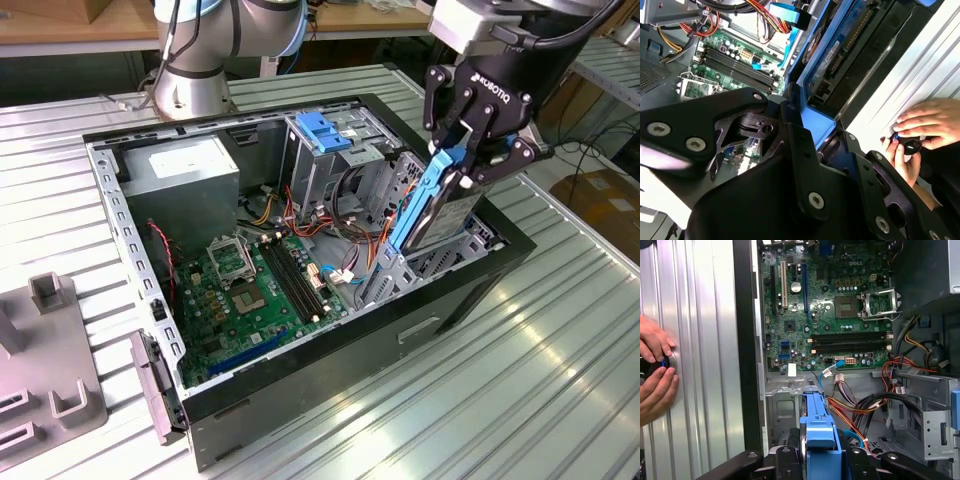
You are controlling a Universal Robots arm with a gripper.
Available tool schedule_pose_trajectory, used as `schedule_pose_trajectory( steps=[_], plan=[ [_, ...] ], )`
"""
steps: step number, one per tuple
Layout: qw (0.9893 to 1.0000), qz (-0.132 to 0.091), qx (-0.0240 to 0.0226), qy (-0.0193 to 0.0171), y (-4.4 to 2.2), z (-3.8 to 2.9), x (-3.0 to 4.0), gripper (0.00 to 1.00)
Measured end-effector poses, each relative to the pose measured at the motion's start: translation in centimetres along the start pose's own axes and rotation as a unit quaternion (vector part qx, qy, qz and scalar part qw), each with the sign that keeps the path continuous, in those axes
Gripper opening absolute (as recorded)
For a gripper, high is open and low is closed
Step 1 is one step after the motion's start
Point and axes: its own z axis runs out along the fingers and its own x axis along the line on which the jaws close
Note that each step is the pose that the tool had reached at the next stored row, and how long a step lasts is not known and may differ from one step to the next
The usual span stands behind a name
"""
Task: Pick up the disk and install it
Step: 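Insert the disk into the insertion slot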
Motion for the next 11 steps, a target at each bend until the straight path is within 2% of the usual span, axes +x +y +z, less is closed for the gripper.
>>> schedule_pose_trajectory(
  steps=[11],
  plan=[
    [1.0, 0.0, 0.0, 0.0, -0.04, 1.49, -0.01, 0.37]
  ],
)
